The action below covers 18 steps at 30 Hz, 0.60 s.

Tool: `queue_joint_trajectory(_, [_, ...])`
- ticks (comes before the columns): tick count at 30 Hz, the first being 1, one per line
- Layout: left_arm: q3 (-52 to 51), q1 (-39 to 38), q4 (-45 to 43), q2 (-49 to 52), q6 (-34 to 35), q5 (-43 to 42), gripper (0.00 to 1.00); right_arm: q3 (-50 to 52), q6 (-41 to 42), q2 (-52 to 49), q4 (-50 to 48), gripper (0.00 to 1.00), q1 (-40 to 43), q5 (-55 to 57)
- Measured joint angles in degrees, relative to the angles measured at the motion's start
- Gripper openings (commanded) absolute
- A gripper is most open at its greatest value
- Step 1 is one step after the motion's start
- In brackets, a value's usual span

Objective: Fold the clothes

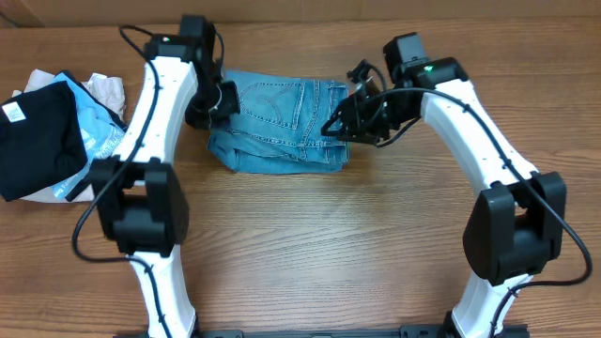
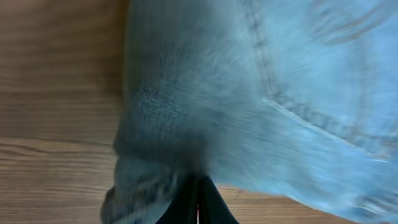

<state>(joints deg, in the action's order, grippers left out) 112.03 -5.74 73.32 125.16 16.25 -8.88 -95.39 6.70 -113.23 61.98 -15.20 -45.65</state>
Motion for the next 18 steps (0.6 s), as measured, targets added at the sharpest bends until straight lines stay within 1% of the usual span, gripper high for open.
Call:
queue_joint_trajectory(3, [0.0, 0.0, 2.3, 3.0, -0.6, -0.3, 0.04, 0.2, -0.2, -2.9, -2.0, 0.44, -1.4, -1.5])
queue_joint_trajectory(6, [0.0, 0.0, 5.1, 5.8, -1.5, -0.6, 0.04, 0.3, -0.3, -7.9, -3.3, 0.45, -1.9, -3.3])
queue_joint_trajectory(12, [0.1, 0.0, 9.4, 12.2, -3.2, -0.9, 0.04, 1.0, -0.3, -18.2, -2.6, 0.45, -1.6, -5.0])
queue_joint_trajectory(14, [0.4, 0.0, 10.6, 14.3, -3.7, -0.8, 0.04, 1.0, -0.7, -20.0, -2.6, 0.45, -1.4, -6.0])
queue_joint_trajectory(18, [1.0, 0.4, 11.3, 14.8, -4.3, -0.7, 0.04, 1.0, -1.0, -20.2, -2.8, 0.46, -0.4, -7.6])
